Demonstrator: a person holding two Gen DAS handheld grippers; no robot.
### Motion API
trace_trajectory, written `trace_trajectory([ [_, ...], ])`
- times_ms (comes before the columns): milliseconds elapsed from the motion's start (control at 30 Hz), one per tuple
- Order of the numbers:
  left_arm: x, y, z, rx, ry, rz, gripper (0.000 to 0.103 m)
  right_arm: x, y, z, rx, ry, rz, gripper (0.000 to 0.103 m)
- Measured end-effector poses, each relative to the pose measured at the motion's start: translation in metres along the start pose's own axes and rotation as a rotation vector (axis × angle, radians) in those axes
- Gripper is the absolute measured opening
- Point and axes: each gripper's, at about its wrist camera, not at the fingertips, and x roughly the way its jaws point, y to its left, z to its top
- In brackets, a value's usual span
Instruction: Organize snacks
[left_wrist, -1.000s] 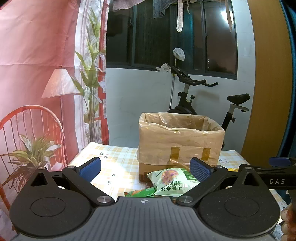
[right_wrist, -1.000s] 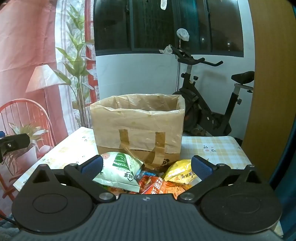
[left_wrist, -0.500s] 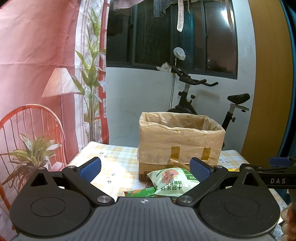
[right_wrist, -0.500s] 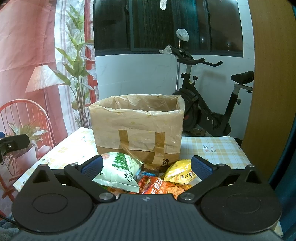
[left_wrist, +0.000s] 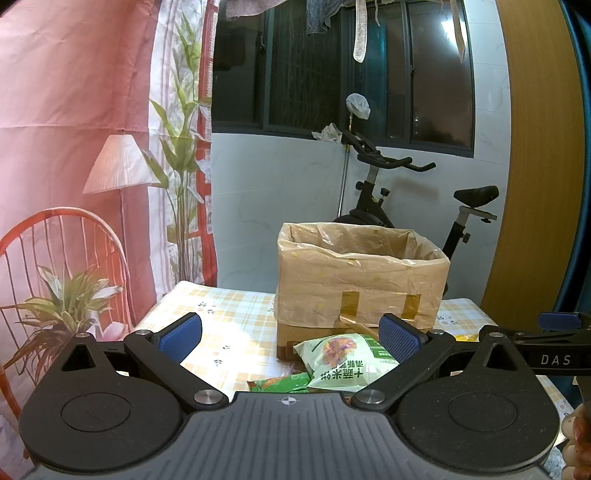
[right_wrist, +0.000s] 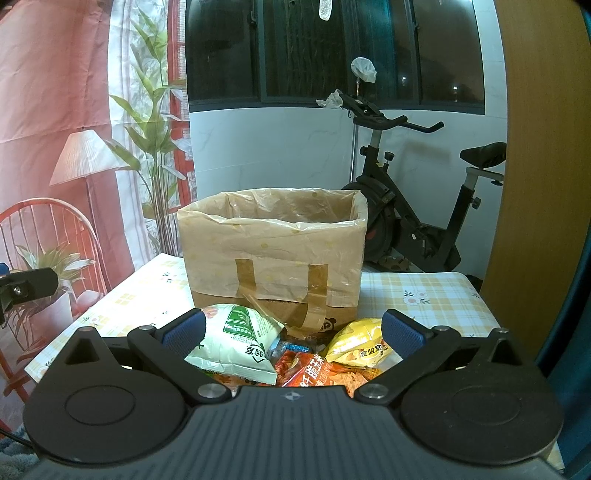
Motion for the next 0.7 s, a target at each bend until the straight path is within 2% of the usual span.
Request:
trace_trajectory([
  [700,0.0003,0.0002,-0.0005,-0.002,0.000,0.000,0.102,0.0010,-0.0006,0.0000,0.000,0.004,0.000,0.103],
])
